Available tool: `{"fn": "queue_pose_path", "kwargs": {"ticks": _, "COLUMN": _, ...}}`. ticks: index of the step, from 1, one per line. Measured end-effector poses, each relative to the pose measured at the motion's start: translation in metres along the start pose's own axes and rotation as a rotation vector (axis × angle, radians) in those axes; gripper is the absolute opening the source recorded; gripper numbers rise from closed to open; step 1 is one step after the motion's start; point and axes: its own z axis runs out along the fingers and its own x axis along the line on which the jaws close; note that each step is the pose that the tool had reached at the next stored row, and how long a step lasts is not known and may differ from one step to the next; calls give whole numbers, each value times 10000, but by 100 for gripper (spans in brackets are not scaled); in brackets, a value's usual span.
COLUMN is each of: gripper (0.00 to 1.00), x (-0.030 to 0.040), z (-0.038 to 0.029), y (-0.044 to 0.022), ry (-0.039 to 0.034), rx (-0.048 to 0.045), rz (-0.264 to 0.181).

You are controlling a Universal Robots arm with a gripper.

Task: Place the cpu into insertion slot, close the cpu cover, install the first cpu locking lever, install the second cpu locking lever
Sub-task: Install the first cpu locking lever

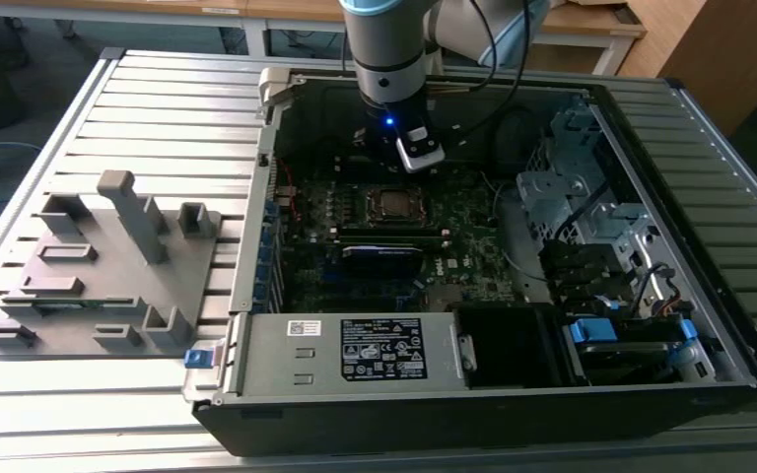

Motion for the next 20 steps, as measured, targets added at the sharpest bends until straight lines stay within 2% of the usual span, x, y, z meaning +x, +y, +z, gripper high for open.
{"fn": "queue_pose_path", "kwargs": {"ticks": 16, "gripper": 10, "x": 2, "z": 14, "y": -4, "ry": -31, "rx": 152, "rz": -33}}
{"fn": "queue_pose_path", "kwargs": {"ticks": 20, "gripper": 10, "x": 2, "z": 10, "y": -3, "ry": -35, "rx": 151, "rz": -33}}
